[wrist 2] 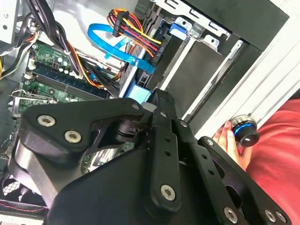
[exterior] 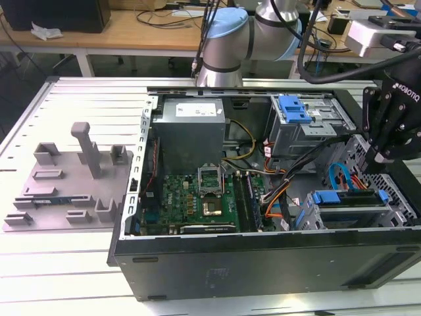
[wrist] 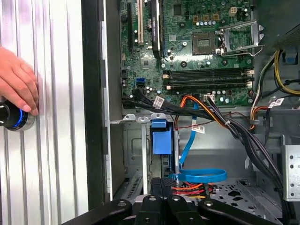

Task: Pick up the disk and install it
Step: 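Insert the second disk wire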

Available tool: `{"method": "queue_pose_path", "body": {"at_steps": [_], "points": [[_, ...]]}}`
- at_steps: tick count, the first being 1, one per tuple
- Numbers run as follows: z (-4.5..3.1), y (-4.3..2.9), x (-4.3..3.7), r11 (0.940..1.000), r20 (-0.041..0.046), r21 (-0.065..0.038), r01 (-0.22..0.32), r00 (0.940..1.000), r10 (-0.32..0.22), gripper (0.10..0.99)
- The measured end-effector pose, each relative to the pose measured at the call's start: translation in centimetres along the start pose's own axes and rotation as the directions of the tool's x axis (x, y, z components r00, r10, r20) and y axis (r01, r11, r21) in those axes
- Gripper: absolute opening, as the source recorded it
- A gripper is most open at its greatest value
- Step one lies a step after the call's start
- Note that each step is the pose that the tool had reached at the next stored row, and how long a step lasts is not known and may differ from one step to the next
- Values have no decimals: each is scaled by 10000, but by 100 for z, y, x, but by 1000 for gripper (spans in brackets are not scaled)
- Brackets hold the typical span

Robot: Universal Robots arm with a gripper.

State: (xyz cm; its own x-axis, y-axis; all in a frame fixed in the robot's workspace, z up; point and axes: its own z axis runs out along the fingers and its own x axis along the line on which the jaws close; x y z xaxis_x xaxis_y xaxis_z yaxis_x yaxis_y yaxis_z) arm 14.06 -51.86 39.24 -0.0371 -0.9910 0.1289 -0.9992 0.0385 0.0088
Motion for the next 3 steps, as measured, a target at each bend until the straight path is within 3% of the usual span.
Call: {"method": "queue_pose_path", "body": {"at_steps": [3], "points": [[0, 0, 0, 10000, -84, 3, -2, 10000, 2, 106]]}}
